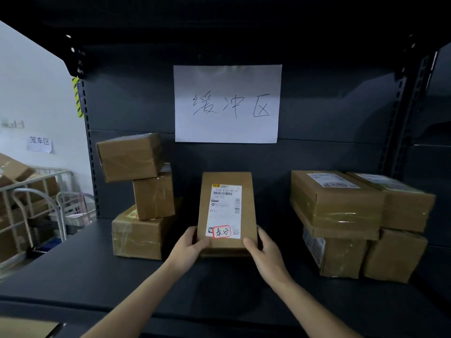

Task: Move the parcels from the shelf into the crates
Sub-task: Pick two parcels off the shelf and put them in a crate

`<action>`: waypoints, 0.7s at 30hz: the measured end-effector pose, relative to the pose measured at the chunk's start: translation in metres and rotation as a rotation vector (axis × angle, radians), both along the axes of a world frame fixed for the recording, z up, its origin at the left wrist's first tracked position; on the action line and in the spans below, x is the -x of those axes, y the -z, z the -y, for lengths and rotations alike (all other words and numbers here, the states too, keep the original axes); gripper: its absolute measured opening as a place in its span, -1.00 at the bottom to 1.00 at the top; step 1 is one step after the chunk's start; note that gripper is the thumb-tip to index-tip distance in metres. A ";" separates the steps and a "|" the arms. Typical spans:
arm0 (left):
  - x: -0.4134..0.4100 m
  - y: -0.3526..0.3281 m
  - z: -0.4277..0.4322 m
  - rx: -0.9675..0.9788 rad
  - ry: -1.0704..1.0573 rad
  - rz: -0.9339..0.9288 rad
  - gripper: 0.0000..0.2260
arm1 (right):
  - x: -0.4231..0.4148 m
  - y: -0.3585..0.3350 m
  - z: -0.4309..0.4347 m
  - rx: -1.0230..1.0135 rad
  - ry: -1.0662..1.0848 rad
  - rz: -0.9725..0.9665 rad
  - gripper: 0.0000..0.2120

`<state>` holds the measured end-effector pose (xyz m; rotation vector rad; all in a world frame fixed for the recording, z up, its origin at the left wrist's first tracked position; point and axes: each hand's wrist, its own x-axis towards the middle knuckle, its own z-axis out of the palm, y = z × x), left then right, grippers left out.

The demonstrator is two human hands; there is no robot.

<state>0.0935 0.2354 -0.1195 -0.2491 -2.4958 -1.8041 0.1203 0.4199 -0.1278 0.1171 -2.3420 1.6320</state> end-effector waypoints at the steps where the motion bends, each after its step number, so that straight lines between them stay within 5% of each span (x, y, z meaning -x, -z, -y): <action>1: -0.001 0.002 0.003 0.038 -0.001 -0.030 -0.56 | -0.001 0.003 0.000 -0.018 -0.008 -0.002 -0.56; 7: -0.011 0.013 0.006 0.249 -0.034 -0.093 -0.51 | -0.001 0.024 0.007 -0.166 0.066 0.042 -0.41; 16: -0.010 0.025 0.008 0.257 -0.051 -0.025 -0.53 | 0.000 0.034 0.011 -0.266 0.111 0.082 -0.39; 21: -0.014 0.020 0.008 0.216 -0.078 -0.105 -0.36 | -0.004 0.024 0.008 -0.288 0.114 0.054 -0.33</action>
